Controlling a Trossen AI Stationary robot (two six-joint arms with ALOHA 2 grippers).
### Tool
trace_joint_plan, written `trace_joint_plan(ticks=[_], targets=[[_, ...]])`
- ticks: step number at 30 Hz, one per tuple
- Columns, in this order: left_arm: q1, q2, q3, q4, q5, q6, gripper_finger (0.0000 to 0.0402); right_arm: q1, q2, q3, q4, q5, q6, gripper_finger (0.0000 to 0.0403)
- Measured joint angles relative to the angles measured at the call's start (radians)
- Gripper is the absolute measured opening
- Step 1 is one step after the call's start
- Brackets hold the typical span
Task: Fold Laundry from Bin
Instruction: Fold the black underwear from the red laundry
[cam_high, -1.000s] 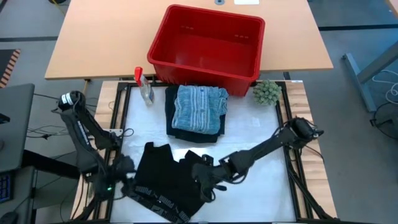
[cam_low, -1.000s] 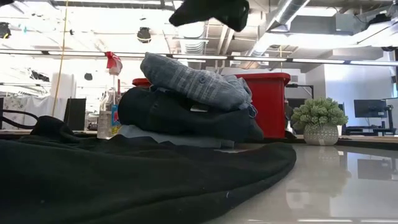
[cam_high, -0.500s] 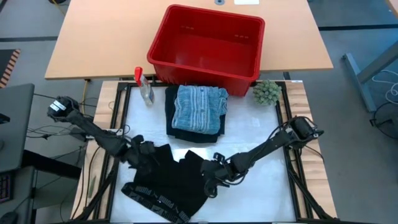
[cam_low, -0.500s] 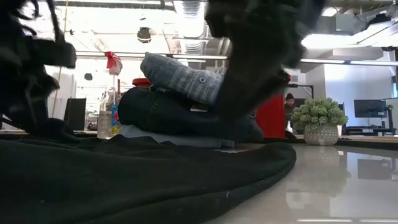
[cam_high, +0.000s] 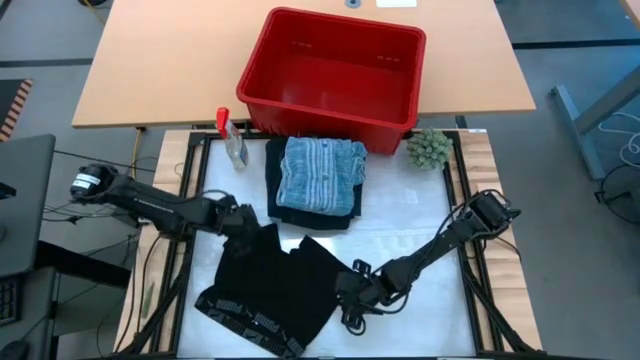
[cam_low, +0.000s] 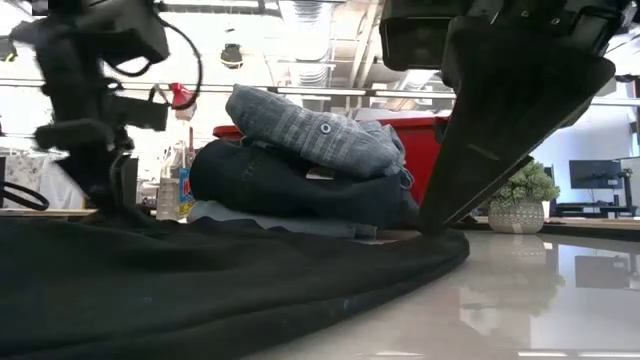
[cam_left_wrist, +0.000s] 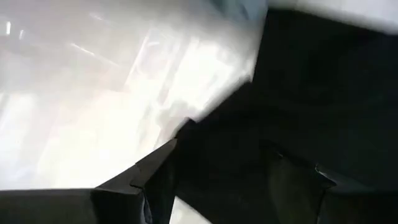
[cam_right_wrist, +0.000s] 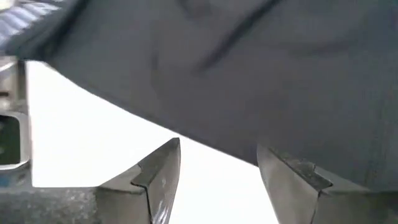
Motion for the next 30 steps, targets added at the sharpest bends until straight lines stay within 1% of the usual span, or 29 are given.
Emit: trace_joint_plan(ticks=[2,5,8,11,13,14,16,19,22,24,26,30], targets=[[0.019,-0.027,0.063,-0.065,-0.001,0.011,0.0202,0.0,-0.028,0.0,-0.005,-0.021,-0.042,0.0239],[0.019,-0.079,0.17,-0.137,-0.004,0.046,0.0193,-0.004,-0.086,0.001,-0.034,-0.026,-0.134,0.0239],[0.005,-0.123,0.274,-0.16,0.015,0.011,0.0183,-0.007,-0.137,0.001,-0.071,-0.044,-0.243,0.0239],[-0.077,-0.147,0.331,-0.058,0.077,-0.035,0.0175,-0.007,-0.174,0.001,-0.111,-0.049,-0.418,0.0239],[-0.178,-0.143,0.334,0.019,0.084,-0.057,0.0171,-0.007,-0.186,0.001,-0.146,-0.05,-0.529,0.0239],[-0.229,-0.134,0.33,0.049,0.072,-0.061,0.0169,-0.007,-0.188,0.001,-0.165,-0.05,-0.575,0.0239],[-0.335,-0.101,0.325,0.116,0.024,-0.082,0.0165,-0.007,-0.184,0.001,-0.195,-0.051,-0.653,0.0239],[-0.486,-0.021,0.321,0.176,-0.053,-0.161,0.0161,-0.007,-0.168,0.001,-0.221,-0.052,-0.752,0.0239],[-0.595,0.086,0.33,0.239,-0.071,-0.231,0.0157,0.001,-0.163,0.001,-0.261,-0.051,-0.853,0.0239],[-0.64,0.157,0.355,0.239,-0.079,-0.298,0.0153,0.0,-0.164,0.001,-0.261,-0.041,-0.893,0.0239],[-0.667,0.222,0.382,0.242,-0.081,-0.343,0.0149,0.001,-0.165,0.001,-0.261,-0.02,-0.895,0.0239],[-0.702,0.36,0.434,0.236,-0.079,-0.374,0.0141,-0.008,-0.165,0.001,-0.26,-0.005,-0.929,0.0239]])
